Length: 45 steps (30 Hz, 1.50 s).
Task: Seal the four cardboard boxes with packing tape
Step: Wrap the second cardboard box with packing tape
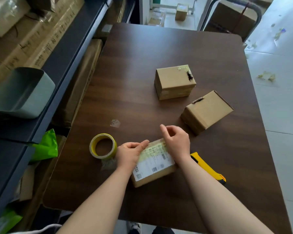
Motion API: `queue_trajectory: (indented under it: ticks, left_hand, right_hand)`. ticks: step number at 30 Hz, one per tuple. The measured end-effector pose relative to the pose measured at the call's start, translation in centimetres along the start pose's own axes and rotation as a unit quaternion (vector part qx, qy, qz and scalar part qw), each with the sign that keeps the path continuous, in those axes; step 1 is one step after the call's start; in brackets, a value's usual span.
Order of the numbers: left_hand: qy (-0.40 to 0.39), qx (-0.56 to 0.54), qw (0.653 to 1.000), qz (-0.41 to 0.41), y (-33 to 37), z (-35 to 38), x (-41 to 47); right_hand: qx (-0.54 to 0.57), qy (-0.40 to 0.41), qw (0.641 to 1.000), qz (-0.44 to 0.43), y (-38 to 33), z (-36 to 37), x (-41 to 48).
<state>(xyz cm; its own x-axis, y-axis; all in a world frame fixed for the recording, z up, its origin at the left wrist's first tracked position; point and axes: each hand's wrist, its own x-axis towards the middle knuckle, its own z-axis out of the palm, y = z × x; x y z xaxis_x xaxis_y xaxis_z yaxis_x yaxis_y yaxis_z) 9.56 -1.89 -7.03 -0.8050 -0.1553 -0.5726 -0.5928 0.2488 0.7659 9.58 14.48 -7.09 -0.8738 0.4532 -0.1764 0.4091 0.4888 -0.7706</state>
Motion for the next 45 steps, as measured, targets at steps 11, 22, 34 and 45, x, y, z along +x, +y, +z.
queue_trajectory:
  ticks: [11, 22, 34, 45]
  left_hand:
    - [0.001, 0.133, 0.99, 0.05, -0.1, -0.8, -3.2]
    - [-0.117, 0.102, 0.987, 0.038, 0.8, -2.6, -4.4]
    - [0.032, -0.079, 0.993, 0.087, 7.4, -9.1, -7.5]
    - [0.251, -0.306, 0.91, 0.125, 8.7, -18.7, -17.1]
  right_hand:
    - [0.161, 0.048, 0.973, 0.159, 1.3, -2.2, -9.2]
    - [0.178, -0.073, 0.967, 0.167, -1.1, -0.7, -11.2]
    - [0.221, -0.171, 0.959, 0.045, -10.9, -2.9, -8.8]
    - [0.192, -0.375, 0.894, -0.151, -22.6, -2.2, -13.0]
